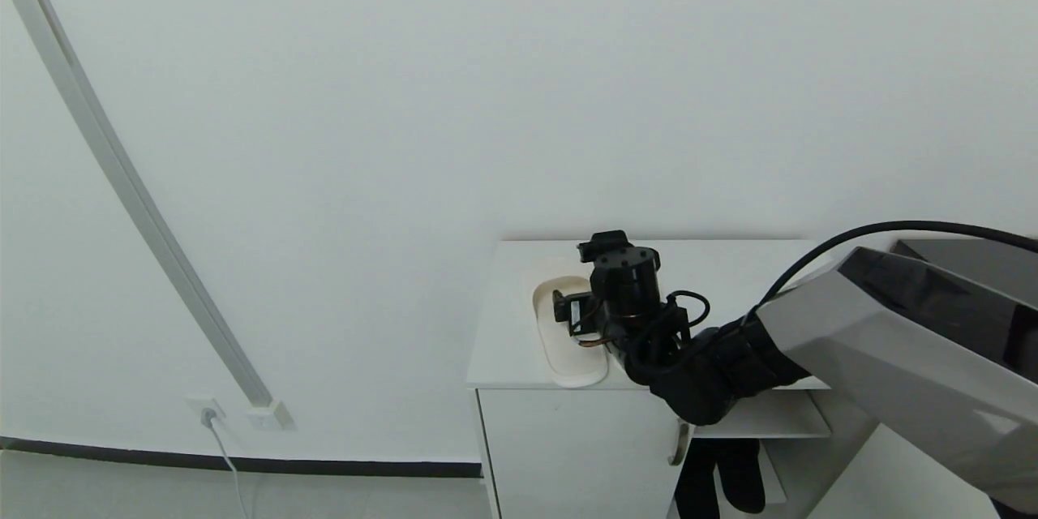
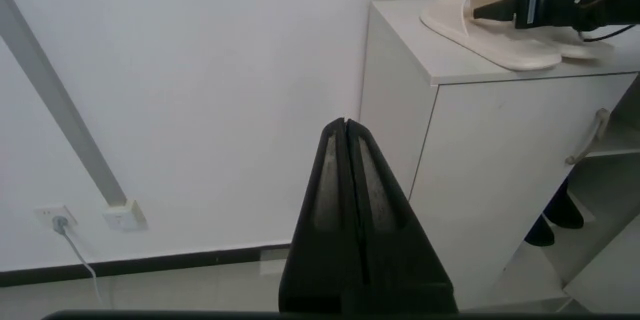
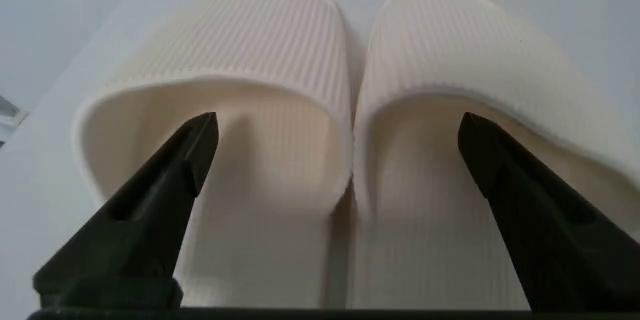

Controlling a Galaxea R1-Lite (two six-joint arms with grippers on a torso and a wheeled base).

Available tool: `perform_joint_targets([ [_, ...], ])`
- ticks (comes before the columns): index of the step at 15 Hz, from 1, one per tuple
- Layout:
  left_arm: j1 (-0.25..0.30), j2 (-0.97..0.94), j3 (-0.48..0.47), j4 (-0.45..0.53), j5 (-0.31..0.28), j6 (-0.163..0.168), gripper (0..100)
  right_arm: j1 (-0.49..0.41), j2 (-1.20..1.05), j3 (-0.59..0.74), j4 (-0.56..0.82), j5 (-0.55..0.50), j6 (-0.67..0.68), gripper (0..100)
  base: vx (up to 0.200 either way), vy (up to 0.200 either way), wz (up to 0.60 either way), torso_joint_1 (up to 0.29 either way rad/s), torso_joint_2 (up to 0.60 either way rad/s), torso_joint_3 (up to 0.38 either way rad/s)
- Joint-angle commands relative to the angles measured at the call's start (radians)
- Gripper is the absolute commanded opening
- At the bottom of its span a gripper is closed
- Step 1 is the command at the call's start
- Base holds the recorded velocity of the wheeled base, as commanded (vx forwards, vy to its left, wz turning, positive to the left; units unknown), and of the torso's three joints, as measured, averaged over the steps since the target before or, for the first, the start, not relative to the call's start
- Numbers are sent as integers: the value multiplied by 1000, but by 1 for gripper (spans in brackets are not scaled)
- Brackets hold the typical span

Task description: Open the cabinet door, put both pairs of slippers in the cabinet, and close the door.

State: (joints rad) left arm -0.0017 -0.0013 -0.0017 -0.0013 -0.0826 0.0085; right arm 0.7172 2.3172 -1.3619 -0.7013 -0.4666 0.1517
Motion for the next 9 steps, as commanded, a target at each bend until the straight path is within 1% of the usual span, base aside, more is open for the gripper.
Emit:
perform_joint_targets([
  [1,0,1,0,0,0,1,0,-7,31,-37,0,0,0,100,0,0,0,0,0,0],
  [2,0,1,0,0,0,-1,0,-7,31,-45,13,0,0,0,0,0,0,0,0,0],
  [9,0,1,0,0,0,-1,0,-7,27,-49,22,0,0,0,0,0,0,0,0,0],
])
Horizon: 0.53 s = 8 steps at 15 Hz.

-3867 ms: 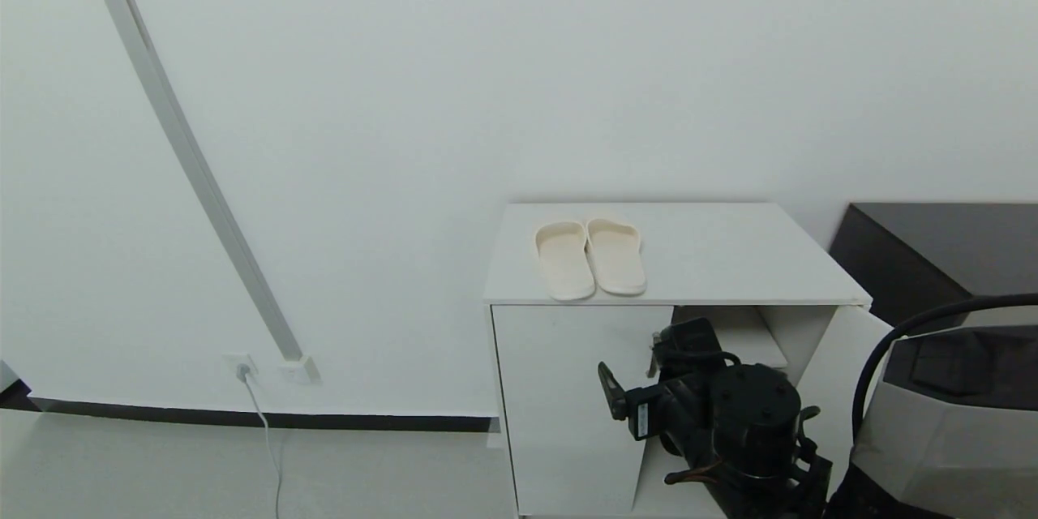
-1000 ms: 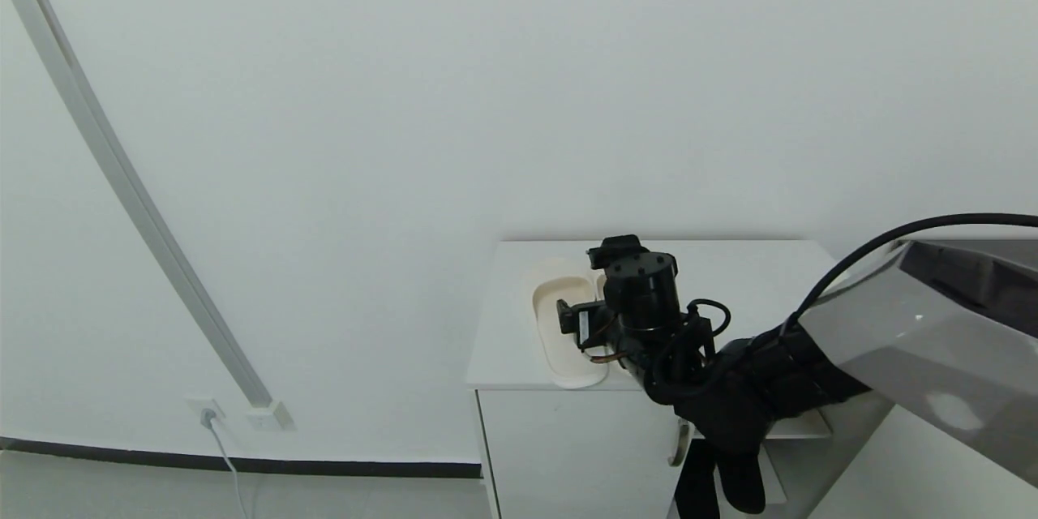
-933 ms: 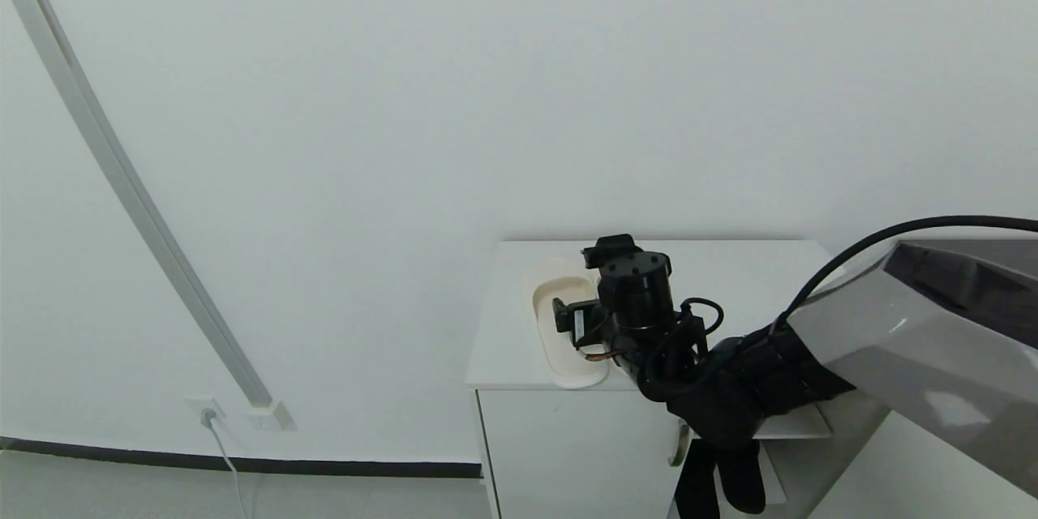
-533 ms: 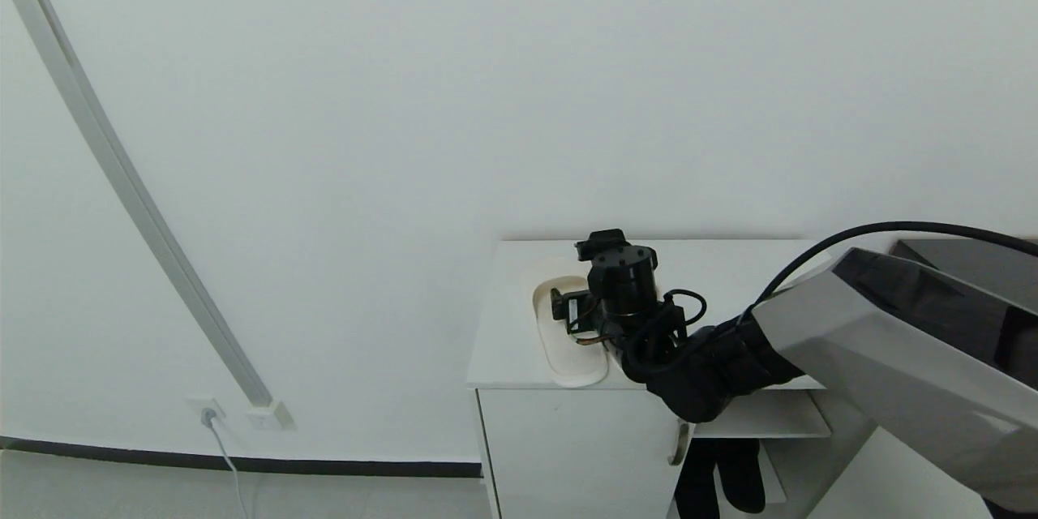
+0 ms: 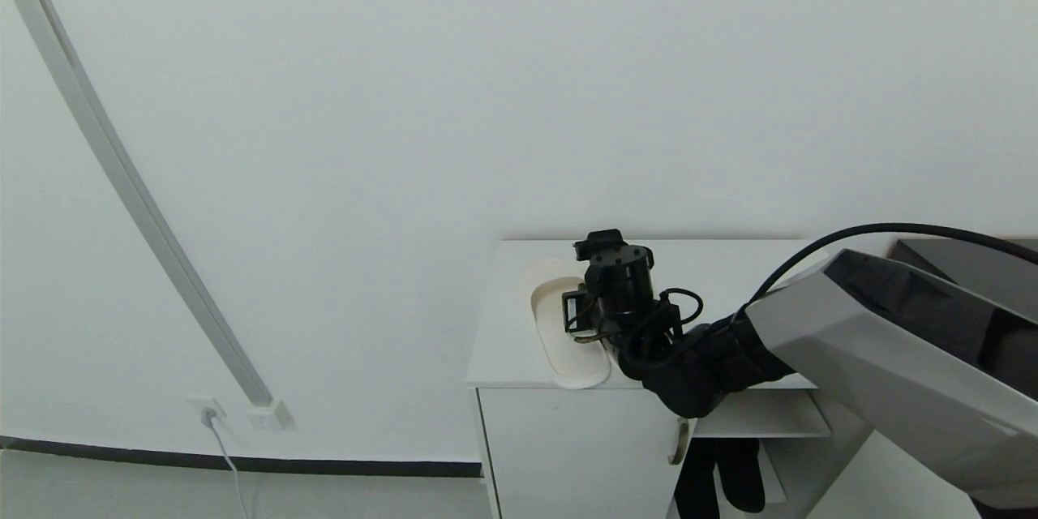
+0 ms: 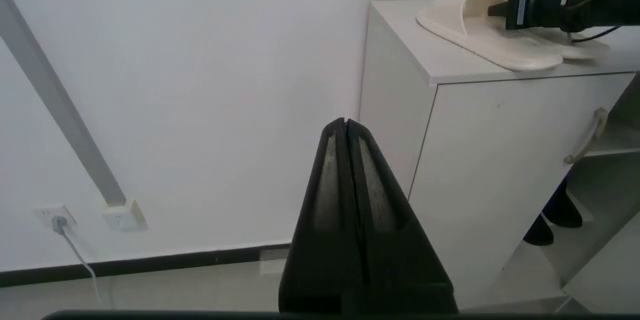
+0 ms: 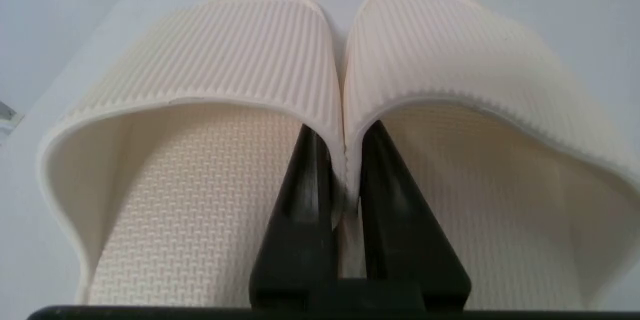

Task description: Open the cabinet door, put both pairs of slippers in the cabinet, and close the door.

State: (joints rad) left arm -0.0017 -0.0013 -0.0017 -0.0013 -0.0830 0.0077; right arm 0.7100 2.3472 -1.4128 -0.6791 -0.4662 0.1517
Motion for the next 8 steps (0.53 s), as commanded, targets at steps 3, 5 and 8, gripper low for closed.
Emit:
perform_joint_targets([
  [3,0,1,0,0,0,0,0,-3,-46,18,-3,0,0,0,0,0,0,0,0,0],
  [5,0,1,0,0,0,2,0,-9,-180,84,-2,38,0,0,0,0,0,0,0,0],
  [8,0,1,0,0,0,0,0,-11,-460,371,0,178,-15,0,0,0,0,0,0,0],
])
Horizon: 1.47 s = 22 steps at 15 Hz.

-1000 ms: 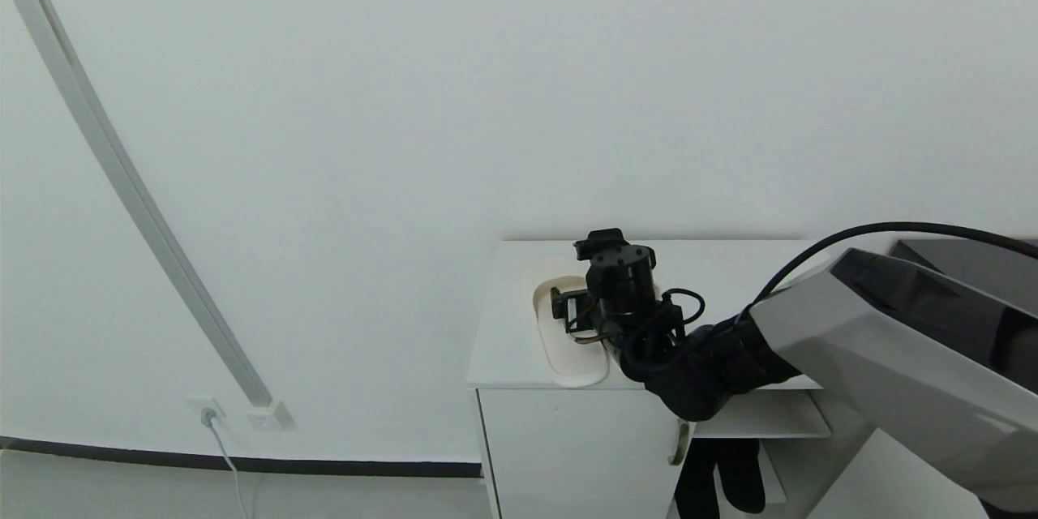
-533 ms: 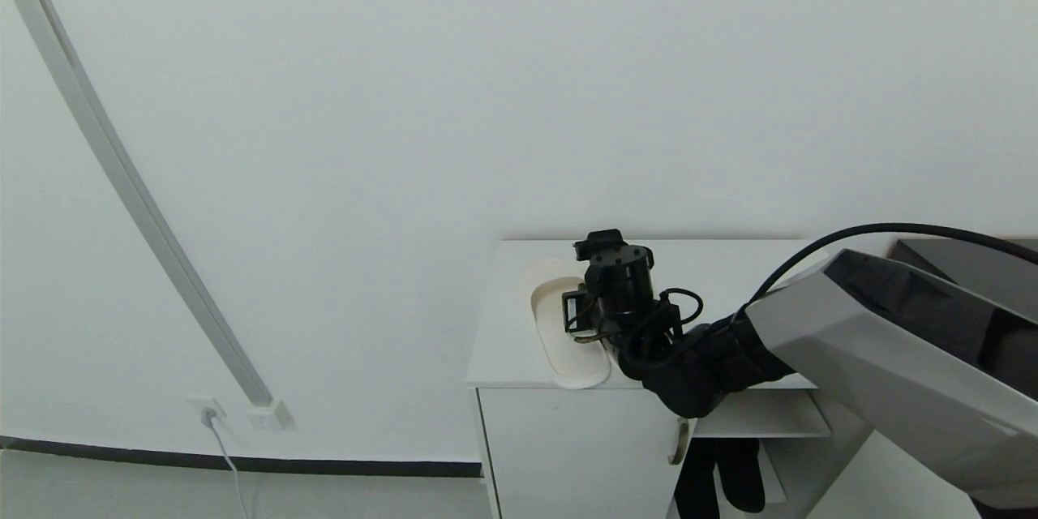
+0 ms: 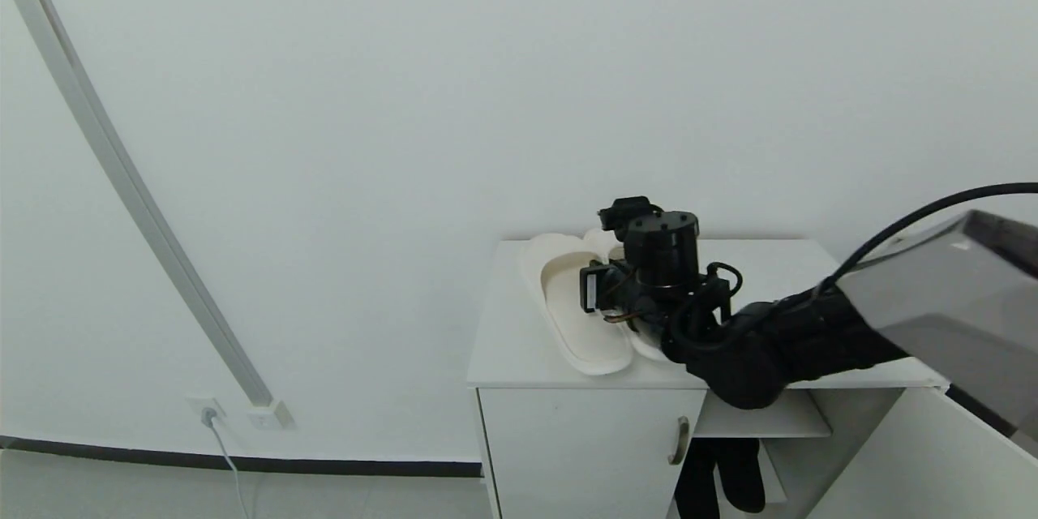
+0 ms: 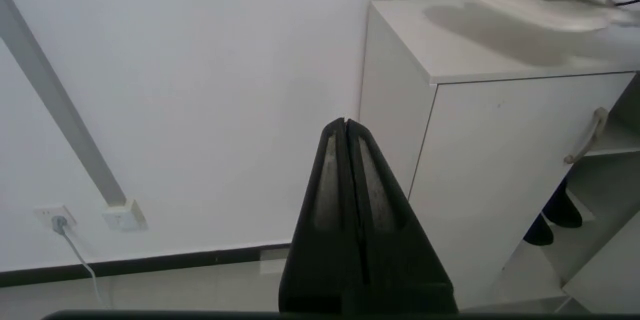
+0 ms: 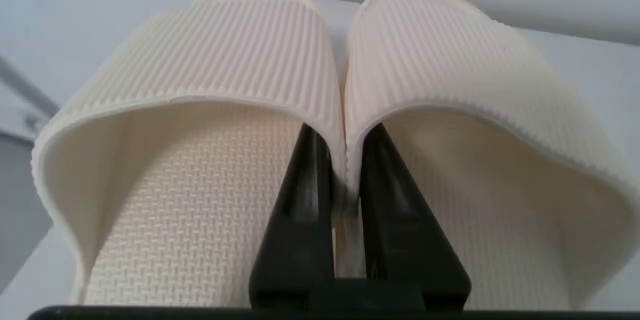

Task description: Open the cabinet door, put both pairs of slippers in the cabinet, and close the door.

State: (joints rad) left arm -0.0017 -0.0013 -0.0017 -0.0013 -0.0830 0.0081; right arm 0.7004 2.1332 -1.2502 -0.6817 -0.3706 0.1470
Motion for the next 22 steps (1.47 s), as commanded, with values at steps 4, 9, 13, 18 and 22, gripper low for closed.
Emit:
perform_joint_targets([
  [4,0,1,0,0,0,1,0,2,-527,532,14,216,-41,0,0,0,0,0,0,0],
  [9,0,1,0,0,0,1,0,57,-710,627,180,303,-37,0,0,0,0,0,0,0],
  [13,0,1,0,0,0,3,0,70,-710,634,183,302,-37,0,0,0,0,0,0,0],
  [18,0,1,0,0,-1,4,0,79,-705,644,183,302,-35,0,-80,0,0,2,2,2],
  [22,0,1,0,0,-1,4,0,90,-705,650,183,299,-38,0,-200,0,0,2,2,2],
])
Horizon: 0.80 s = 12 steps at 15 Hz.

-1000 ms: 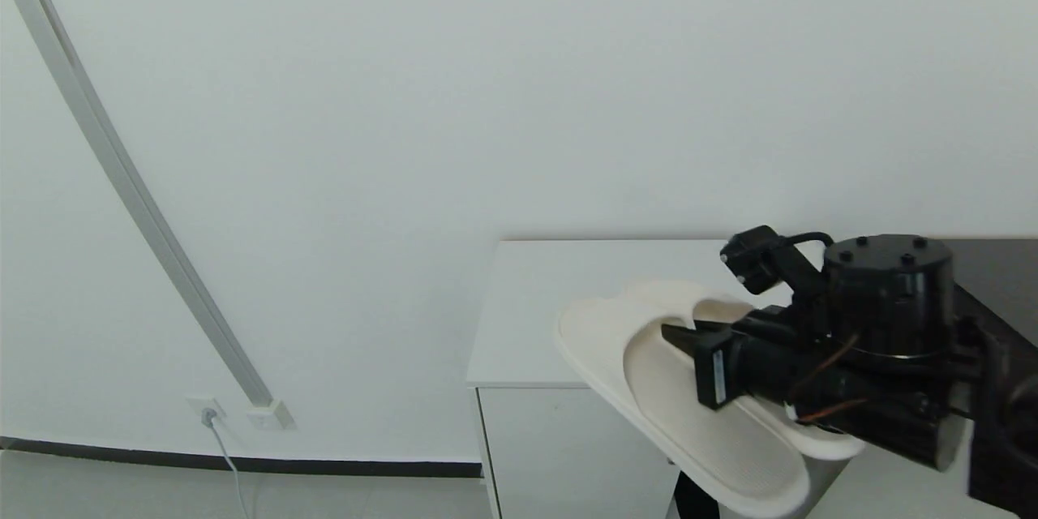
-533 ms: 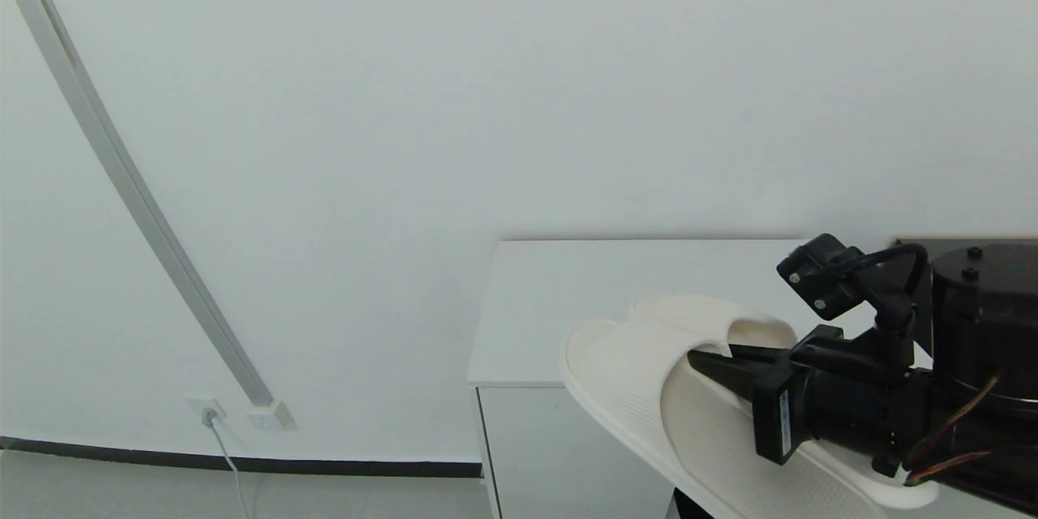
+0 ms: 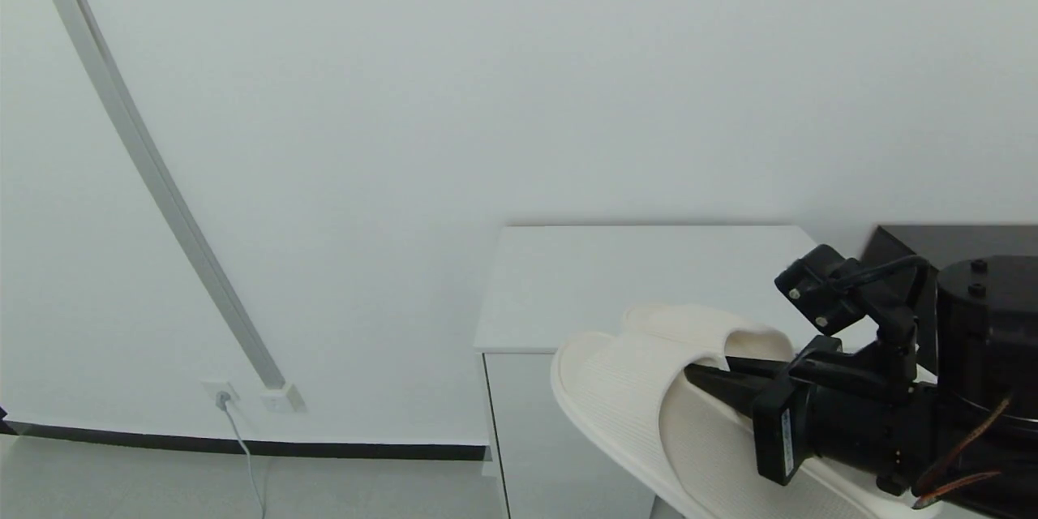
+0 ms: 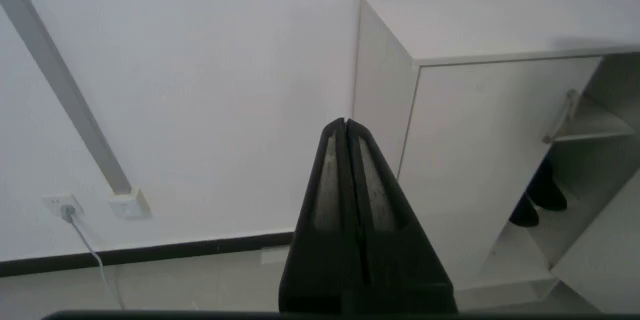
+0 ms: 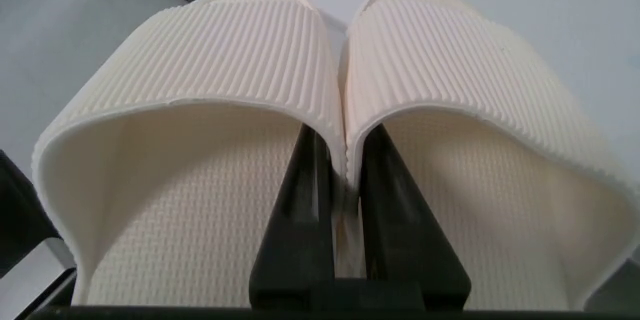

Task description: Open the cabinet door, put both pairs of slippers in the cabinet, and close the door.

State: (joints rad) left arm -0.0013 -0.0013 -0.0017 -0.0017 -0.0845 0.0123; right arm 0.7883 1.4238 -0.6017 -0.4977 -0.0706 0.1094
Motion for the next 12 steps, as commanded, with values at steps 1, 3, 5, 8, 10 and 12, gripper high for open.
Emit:
perform_joint_targets([
  [1,0,1,0,0,0,0,0,3,6,2,-1,-1,0,0,-200,0,0,-2,7,2],
  [3,0,1,0,0,0,0,0,8,12,2,-2,-1,0,0,-200,0,0,5,5,-5],
  [5,0,1,0,0,0,-2,0,9,12,2,-1,-1,0,0,-100,0,0,1,1,4],
  [8,0,1,0,0,0,-2,0,19,20,2,-4,-1,0,0,0,0,0,0,0,0],
  [10,0,1,0,0,0,-2,0,19,20,2,-2,-1,0,0,0,0,0,0,0,0],
  [12,0,1,0,0,0,-2,0,23,23,2,-2,-1,0,0,0,0,0,0,0,0],
])
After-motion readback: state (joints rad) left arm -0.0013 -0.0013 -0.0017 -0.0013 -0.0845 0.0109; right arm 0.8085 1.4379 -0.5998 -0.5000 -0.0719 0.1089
